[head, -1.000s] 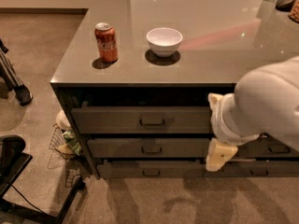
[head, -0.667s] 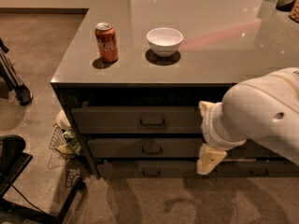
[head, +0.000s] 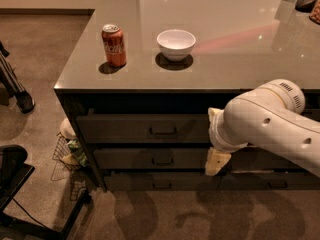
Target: Open top drawer
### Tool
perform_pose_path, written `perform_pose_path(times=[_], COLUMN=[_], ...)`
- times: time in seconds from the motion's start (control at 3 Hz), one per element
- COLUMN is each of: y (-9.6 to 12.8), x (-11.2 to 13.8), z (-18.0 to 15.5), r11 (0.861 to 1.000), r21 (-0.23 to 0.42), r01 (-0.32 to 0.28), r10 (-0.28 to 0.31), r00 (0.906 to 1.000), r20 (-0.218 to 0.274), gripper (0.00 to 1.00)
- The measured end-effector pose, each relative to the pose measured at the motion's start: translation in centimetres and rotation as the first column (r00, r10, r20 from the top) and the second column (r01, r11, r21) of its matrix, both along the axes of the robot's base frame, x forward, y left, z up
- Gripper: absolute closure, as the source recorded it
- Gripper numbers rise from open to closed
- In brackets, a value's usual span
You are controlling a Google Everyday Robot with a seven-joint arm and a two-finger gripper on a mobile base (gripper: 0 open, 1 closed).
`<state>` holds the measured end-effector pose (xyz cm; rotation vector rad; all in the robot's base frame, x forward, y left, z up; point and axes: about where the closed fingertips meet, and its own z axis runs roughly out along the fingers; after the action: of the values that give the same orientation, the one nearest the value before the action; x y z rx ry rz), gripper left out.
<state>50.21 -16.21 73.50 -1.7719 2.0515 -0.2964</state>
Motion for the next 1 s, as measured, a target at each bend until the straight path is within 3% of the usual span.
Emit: perform_pose_path(times=[0.33,1.0], y=[-0.8,-0.6], x=[2.8,8.0], z=[-1.8,-5.1], r11=[1.0,0.996], r21=[-0.026,-0.059], r01=[-0.01,-0.074], r10=[0.009,0.069], r00=[0.9999,0.9943], r20=[-0.012,-0.082], gripper=[0.0,0.0])
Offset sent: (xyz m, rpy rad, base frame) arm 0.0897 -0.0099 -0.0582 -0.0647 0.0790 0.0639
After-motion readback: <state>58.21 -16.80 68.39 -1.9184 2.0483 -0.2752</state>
